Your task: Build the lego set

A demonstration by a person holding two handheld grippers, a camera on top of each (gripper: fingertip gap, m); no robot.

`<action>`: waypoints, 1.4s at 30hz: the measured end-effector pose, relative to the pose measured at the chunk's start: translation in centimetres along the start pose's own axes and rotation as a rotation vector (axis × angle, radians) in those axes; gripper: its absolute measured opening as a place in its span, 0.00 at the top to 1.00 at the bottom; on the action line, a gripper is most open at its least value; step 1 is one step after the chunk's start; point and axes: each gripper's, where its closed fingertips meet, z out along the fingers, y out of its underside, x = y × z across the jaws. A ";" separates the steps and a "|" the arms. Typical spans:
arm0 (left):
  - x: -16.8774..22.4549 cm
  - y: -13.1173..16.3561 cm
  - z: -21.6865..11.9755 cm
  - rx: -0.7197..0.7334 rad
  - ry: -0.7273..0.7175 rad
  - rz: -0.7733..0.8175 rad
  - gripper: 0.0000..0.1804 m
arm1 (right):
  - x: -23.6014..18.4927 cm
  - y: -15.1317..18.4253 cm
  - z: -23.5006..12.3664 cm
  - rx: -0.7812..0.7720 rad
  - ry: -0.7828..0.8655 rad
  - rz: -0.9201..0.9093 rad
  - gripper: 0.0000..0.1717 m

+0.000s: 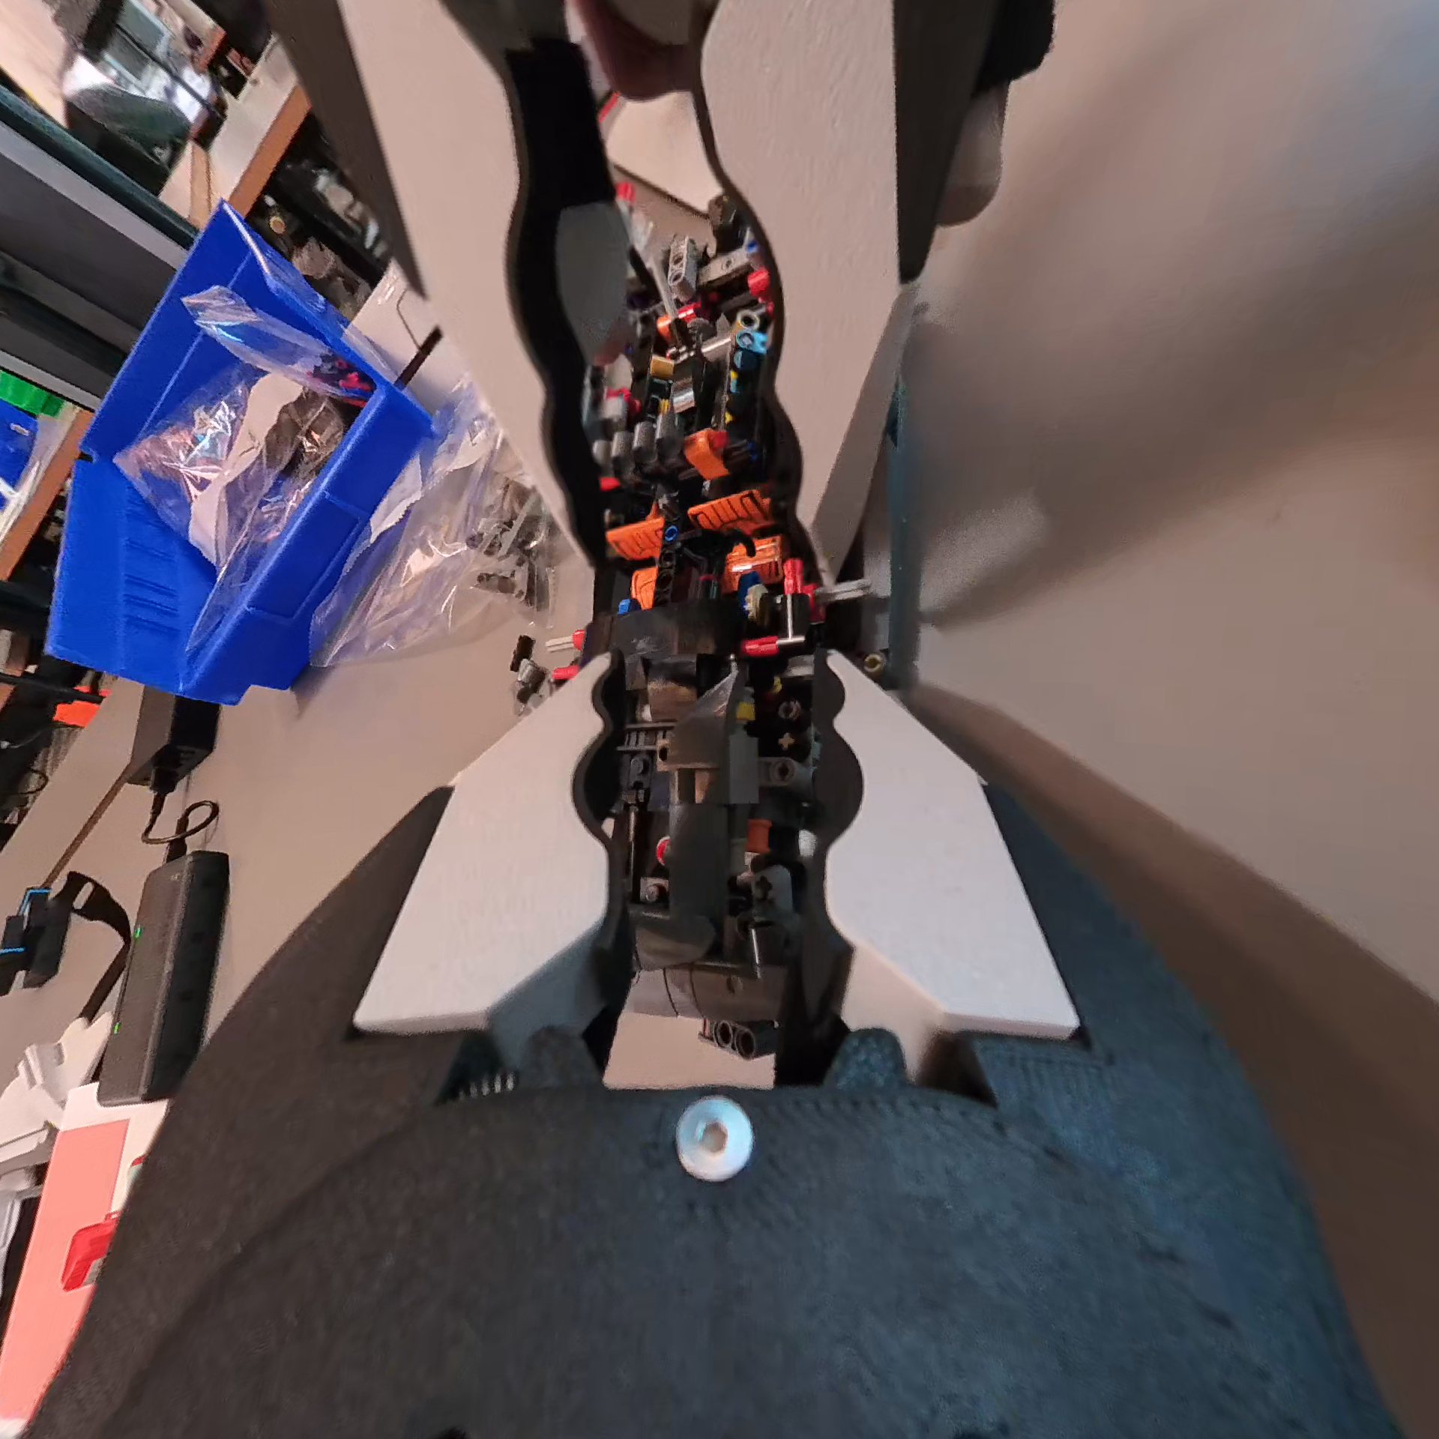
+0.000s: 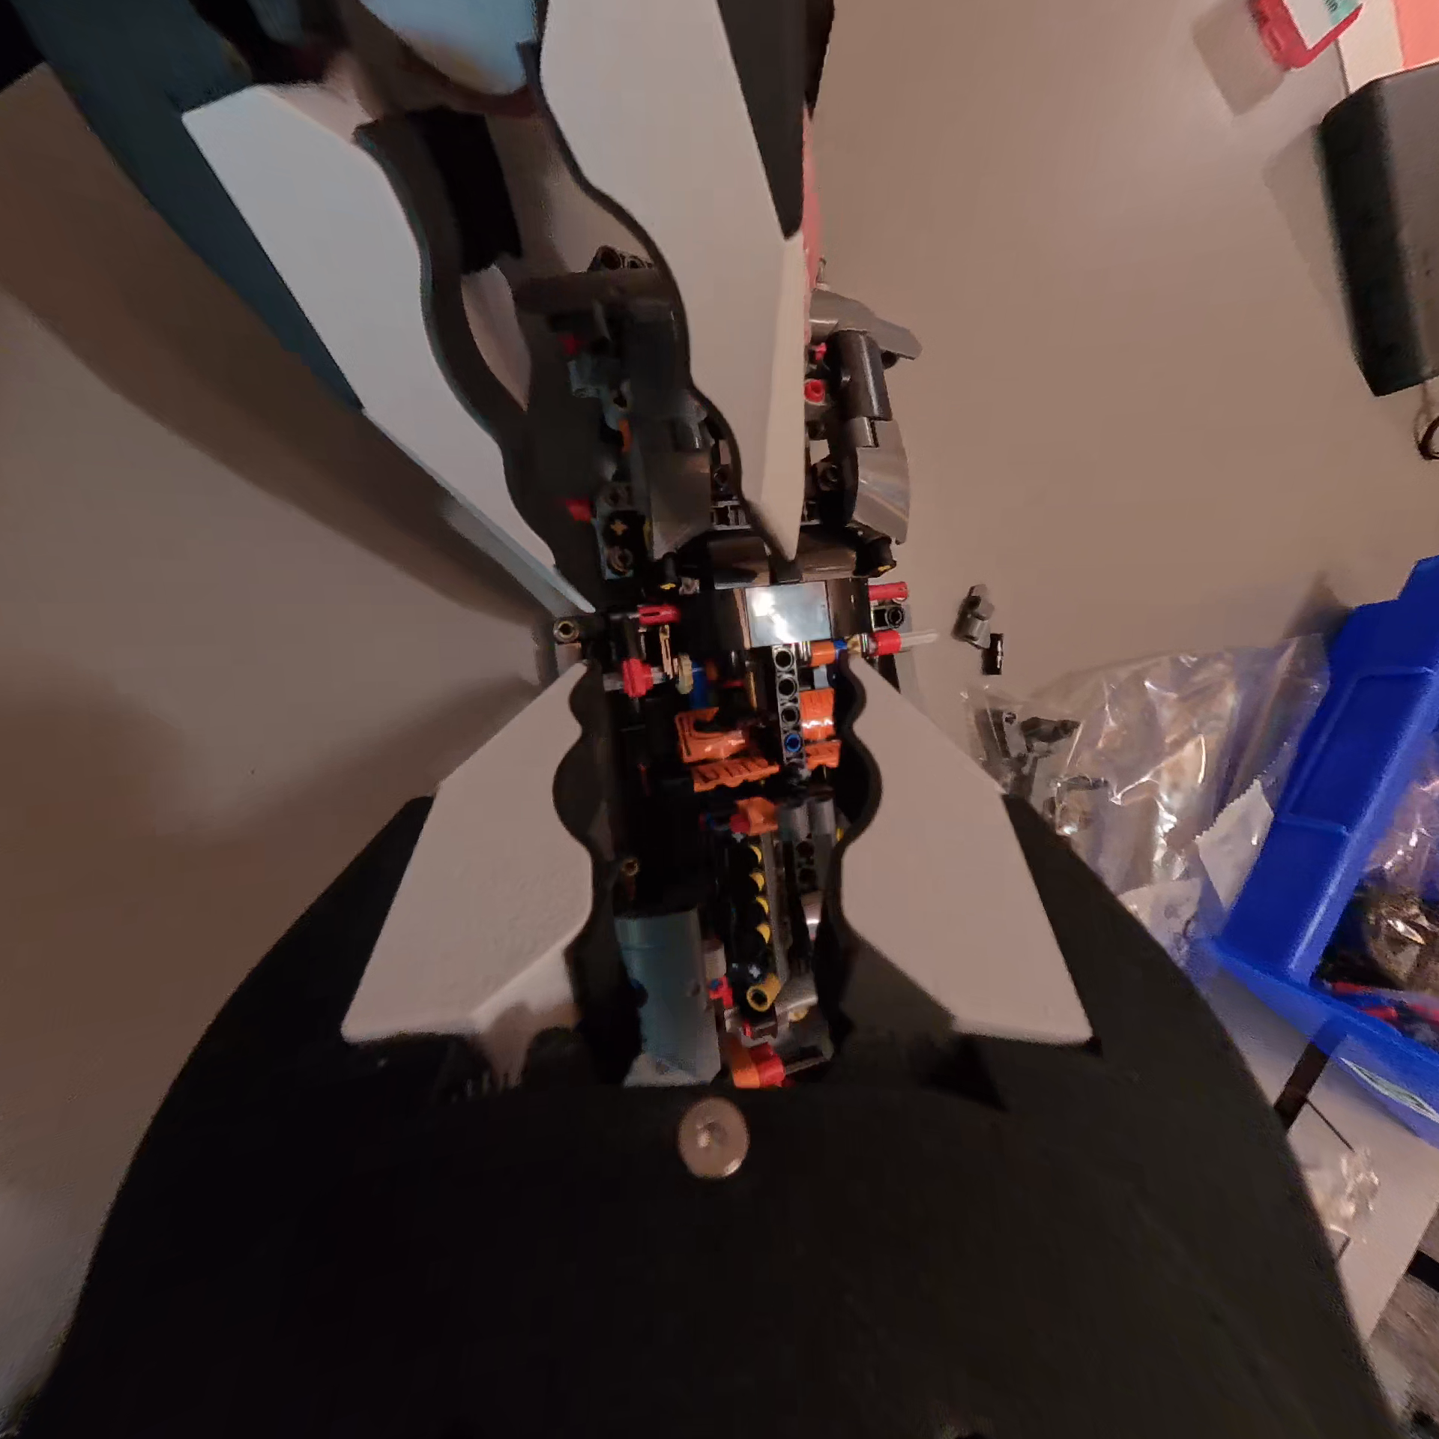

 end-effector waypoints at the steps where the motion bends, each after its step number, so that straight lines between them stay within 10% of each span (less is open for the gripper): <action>1: 0.0 0.1 0.1 -0.007 -0.001 0.006 0.75 | 0.0 0.0 0.3 0.001 -0.010 -0.001 0.64; 42: 0.1 0.2 1.0 -0.017 0.073 0.012 0.81 | 0.6 -0.5 2.0 -0.112 -0.168 -0.025 0.66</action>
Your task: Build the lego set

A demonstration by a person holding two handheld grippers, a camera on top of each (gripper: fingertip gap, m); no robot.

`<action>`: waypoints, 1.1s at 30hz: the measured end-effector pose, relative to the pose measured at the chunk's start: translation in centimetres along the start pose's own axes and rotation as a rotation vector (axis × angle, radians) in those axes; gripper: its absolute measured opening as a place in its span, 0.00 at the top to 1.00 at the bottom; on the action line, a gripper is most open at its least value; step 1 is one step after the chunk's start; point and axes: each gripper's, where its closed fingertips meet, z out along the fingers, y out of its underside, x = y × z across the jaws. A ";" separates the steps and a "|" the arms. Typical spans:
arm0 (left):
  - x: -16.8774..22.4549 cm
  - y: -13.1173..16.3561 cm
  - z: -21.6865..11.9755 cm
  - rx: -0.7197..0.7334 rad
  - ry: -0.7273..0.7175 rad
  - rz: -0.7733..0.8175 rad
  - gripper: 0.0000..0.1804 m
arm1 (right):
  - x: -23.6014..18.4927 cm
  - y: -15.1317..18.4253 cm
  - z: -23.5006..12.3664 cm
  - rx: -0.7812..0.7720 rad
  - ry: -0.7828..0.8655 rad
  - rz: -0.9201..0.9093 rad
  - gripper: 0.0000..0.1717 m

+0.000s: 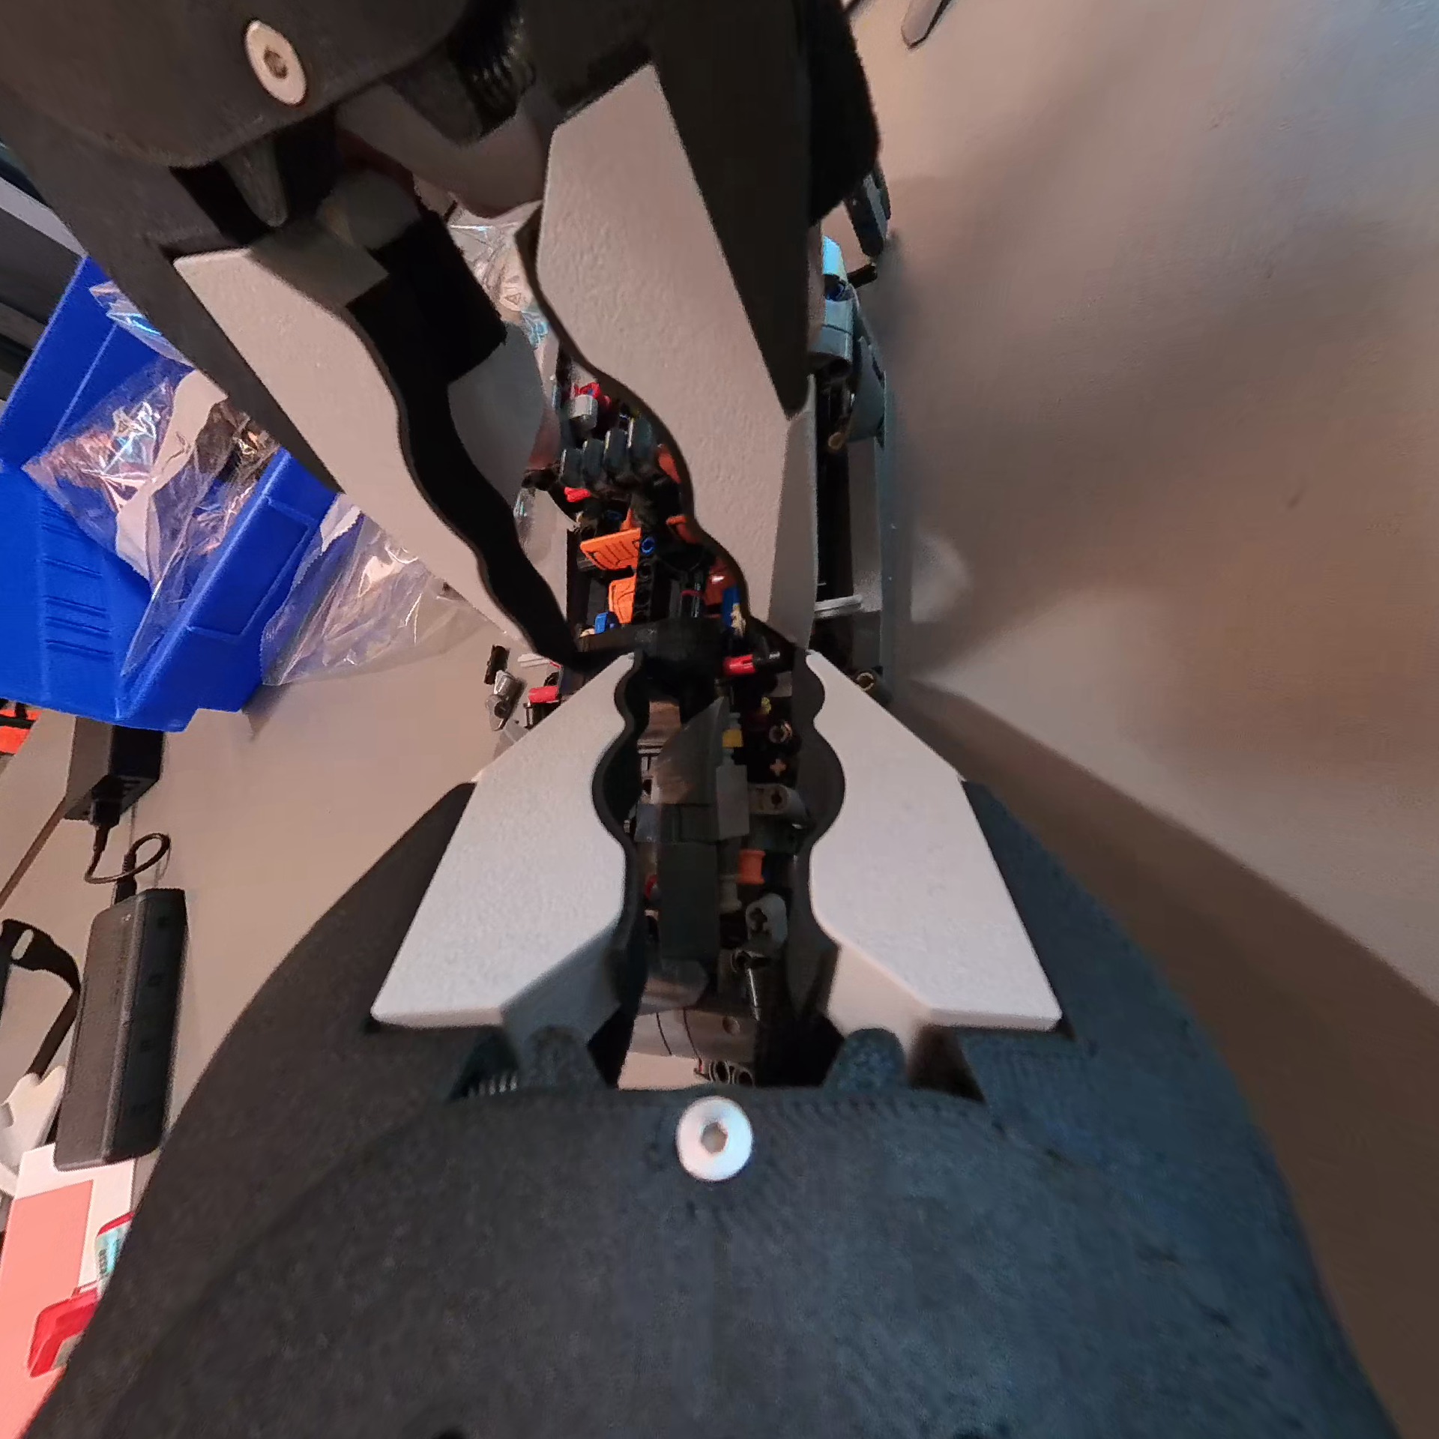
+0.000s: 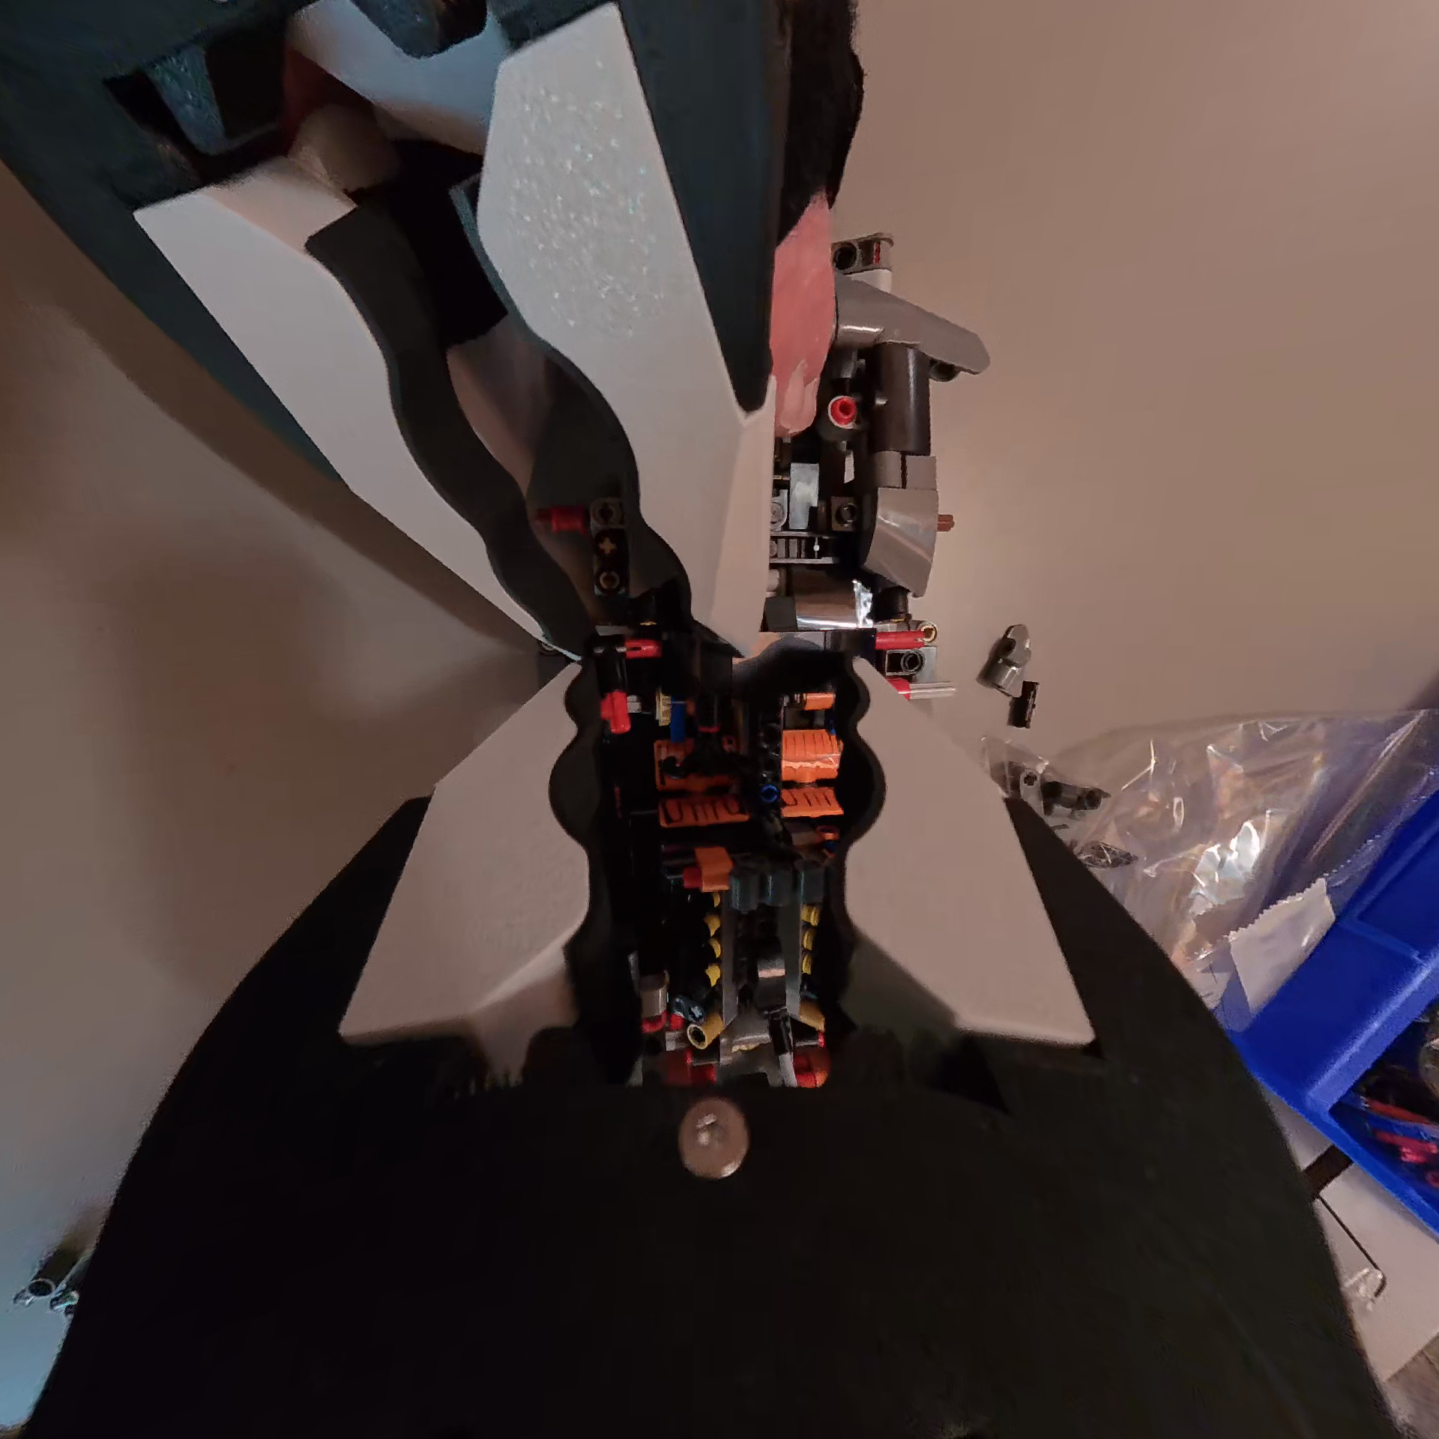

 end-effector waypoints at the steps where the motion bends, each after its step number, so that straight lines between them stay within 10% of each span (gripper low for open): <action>1: 0.0 0.0 0.0 0.000 -0.002 0.002 0.81 | 0.0 0.0 0.0 0.000 -0.001 0.003 0.66; 33: -1.0 0.5 -1.1 0.044 -0.084 -0.008 0.84 | 1.3 -0.1 0.2 0.081 0.033 0.108 0.62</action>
